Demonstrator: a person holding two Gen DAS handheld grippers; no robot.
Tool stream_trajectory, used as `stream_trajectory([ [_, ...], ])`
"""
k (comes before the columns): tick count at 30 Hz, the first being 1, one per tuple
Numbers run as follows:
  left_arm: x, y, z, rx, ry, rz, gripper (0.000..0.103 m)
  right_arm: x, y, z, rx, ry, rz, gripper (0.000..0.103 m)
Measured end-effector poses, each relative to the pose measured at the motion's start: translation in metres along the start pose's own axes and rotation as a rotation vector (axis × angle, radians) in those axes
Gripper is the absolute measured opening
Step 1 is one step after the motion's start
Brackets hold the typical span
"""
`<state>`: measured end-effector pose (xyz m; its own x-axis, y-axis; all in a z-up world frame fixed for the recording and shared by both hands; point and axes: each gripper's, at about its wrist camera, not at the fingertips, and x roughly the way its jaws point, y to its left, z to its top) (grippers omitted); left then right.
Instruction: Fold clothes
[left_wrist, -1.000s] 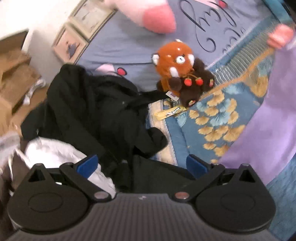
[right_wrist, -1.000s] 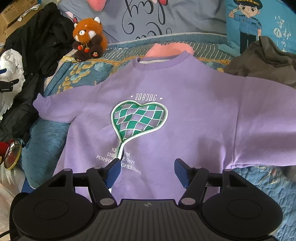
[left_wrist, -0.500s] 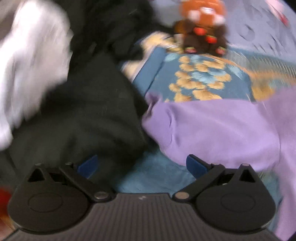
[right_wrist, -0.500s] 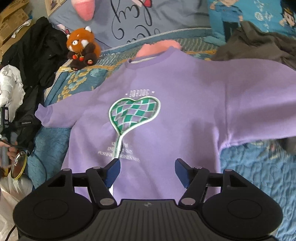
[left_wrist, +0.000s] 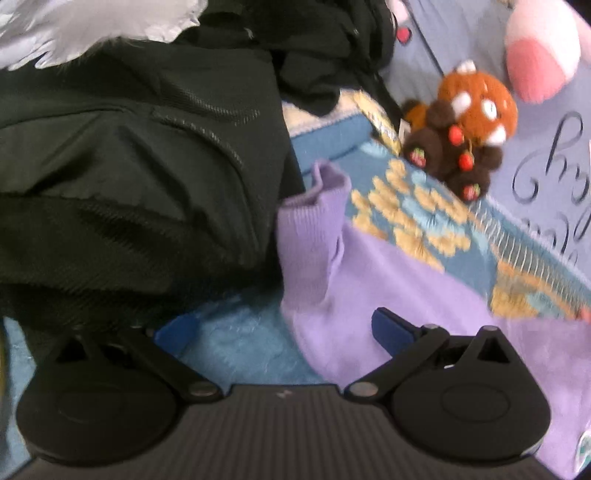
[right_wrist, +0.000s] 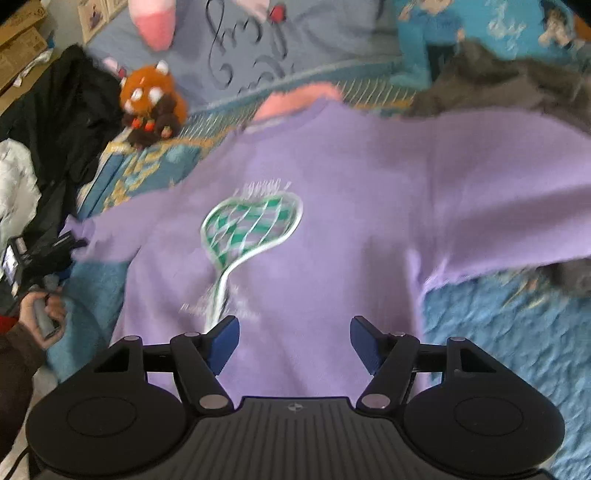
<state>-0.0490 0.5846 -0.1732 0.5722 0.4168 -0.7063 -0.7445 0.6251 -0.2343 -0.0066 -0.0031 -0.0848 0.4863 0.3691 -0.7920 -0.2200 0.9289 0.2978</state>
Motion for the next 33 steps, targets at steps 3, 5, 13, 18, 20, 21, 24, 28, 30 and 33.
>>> stream_trajectory([
  [3,0.005,-0.003,0.006,-0.003,0.004,-0.007,0.087,-0.014,-0.041,-0.003,0.196,-0.104,-0.059,0.066],
  [5,0.005,-0.005,0.010,0.002,0.001,-0.001,0.068,-0.028,-0.075,-0.010,0.365,-0.194,-0.082,0.066],
  [13,-0.002,0.011,0.015,-0.087,0.017,-0.013,0.025,-0.065,-0.208,-0.066,1.067,-0.592,0.003,0.078],
  [18,-0.014,-0.004,0.021,-0.062,0.001,-0.059,0.015,-0.057,-0.243,-0.101,1.350,-0.702,0.040,0.077],
  [20,-0.017,-0.011,0.024,-0.056,-0.004,-0.061,0.015,-0.054,-0.253,-0.108,1.373,-0.752,0.064,0.077],
  [21,-0.018,-0.014,0.025,-0.054,-0.004,-0.062,0.015,-0.052,-0.259,-0.110,1.367,-0.788,0.093,0.077],
  [24,-0.022,-0.021,0.028,-0.052,-0.002,-0.074,0.015,-0.041,-0.281,-0.113,1.356,-0.865,0.193,0.073],
  [28,-0.029,-0.027,0.029,-0.032,0.001,-0.079,0.016,-0.023,-0.307,-0.119,1.402,-0.902,0.261,0.063],
  [30,-0.031,-0.027,0.030,-0.024,0.000,-0.077,0.016,-0.016,-0.312,-0.121,1.395,-0.931,0.299,0.052],
  [33,-0.035,-0.027,0.030,-0.022,-0.002,-0.073,0.016,-0.012,-0.314,-0.118,1.359,-0.964,0.348,0.022],
])
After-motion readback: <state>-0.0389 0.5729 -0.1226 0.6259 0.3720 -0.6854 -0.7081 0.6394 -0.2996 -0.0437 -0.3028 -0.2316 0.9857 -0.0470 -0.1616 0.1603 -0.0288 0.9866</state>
